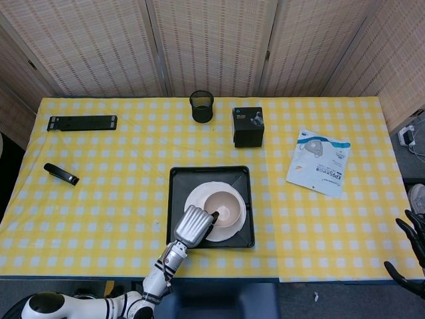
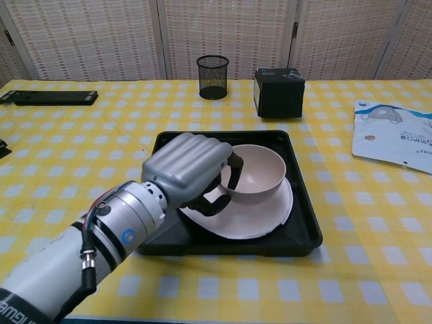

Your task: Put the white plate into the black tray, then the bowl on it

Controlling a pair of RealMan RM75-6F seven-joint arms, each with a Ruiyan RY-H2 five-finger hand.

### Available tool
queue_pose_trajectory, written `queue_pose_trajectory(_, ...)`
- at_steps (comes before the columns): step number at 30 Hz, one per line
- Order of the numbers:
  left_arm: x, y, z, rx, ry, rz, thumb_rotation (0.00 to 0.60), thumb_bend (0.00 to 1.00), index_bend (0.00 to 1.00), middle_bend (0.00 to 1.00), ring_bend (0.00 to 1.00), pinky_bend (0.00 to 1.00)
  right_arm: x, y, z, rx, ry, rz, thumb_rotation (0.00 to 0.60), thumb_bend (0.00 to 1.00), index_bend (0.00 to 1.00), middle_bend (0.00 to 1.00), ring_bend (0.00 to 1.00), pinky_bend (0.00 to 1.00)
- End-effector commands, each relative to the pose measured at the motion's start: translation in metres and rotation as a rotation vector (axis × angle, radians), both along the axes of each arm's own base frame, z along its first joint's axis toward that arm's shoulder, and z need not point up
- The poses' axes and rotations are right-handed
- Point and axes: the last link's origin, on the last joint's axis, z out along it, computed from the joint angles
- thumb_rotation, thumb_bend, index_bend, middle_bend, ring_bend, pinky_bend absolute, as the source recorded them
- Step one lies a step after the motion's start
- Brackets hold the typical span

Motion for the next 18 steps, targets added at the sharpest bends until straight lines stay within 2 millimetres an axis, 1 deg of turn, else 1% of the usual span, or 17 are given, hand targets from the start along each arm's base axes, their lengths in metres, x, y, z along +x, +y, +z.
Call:
queue_pose_trajectory(1, -0.002, 0.002, -0.004, -0.001, 0.009, 0.002, 0.6, 0.48, 0.61, 1.0, 1.0, 1.0, 0.0, 0.002, 0.0, 0.029, -0.003, 0.013, 0.6, 0.31, 0.0, 0.0, 0.0, 0.0)
queue_pose_trajectory(4, -0.007, 0.005, -0.007, -0.005, 0.014, 0.015, 0.6, 0.48, 0.61, 1.0, 1.0, 1.0, 0.0, 0.001, 0.001, 0.031, -0.005, 0.015, 0.6, 0.31, 0.0, 0.0, 0.0, 0.0)
queue_pose_trajectory(9, -0.01, 0.009, -0.01, 0.0, 0.018, 0.011, 0.6, 0.49, 0.61, 1.0, 1.0, 1.0, -0.001, 0.0, 0.001, 0.033, -0.005, 0.008, 0.6, 0.31, 0.0, 0.0, 0.0, 0.0)
queue_pose_trajectory(11, -0.012, 0.009, -0.011, -0.003, 0.013, 0.012, 0.6, 0.49, 0.59, 1.0, 1.0, 1.0, -0.001, 0.0, 0.002, 0.032, -0.007, 0.01, 0.6, 0.31, 0.0, 0.0, 0.0, 0.0)
queue_pose_trajectory(12, -0.012, 0.009, -0.011, -0.004, 0.011, 0.011, 0.6, 0.49, 0.56, 1.0, 1.0, 1.0, -0.001, 0.0, 0.002, 0.03, -0.007, 0.009, 0.6, 0.31, 0.0, 0.0, 0.0, 0.0)
queue_pose_trajectory(13, -0.013, 0.009, -0.011, -0.006, 0.009, 0.009, 0.6, 0.49, 0.51, 1.0, 1.0, 1.0, -0.001, -0.001, 0.002, 0.028, -0.006, 0.008, 0.6, 0.31, 0.0, 0.0, 0.0, 0.0)
queue_pose_trajectory(15, -0.013, 0.008, -0.011, -0.01, 0.0, 0.007, 0.6, 0.45, 0.38, 1.0, 1.0, 1.0, -0.001, -0.002, 0.002, 0.025, -0.005, 0.003, 0.6, 0.31, 0.0, 0.0, 0.0, 0.0)
queue_pose_trajectory(18, -0.011, 0.006, -0.007, -0.026, -0.019, 0.007, 0.6, 0.4, 0.27, 1.0, 1.0, 1.0, -0.002, -0.003, 0.001, 0.024, -0.001, -0.006, 0.6, 0.31, 0.0, 0.0, 0.0, 0.0)
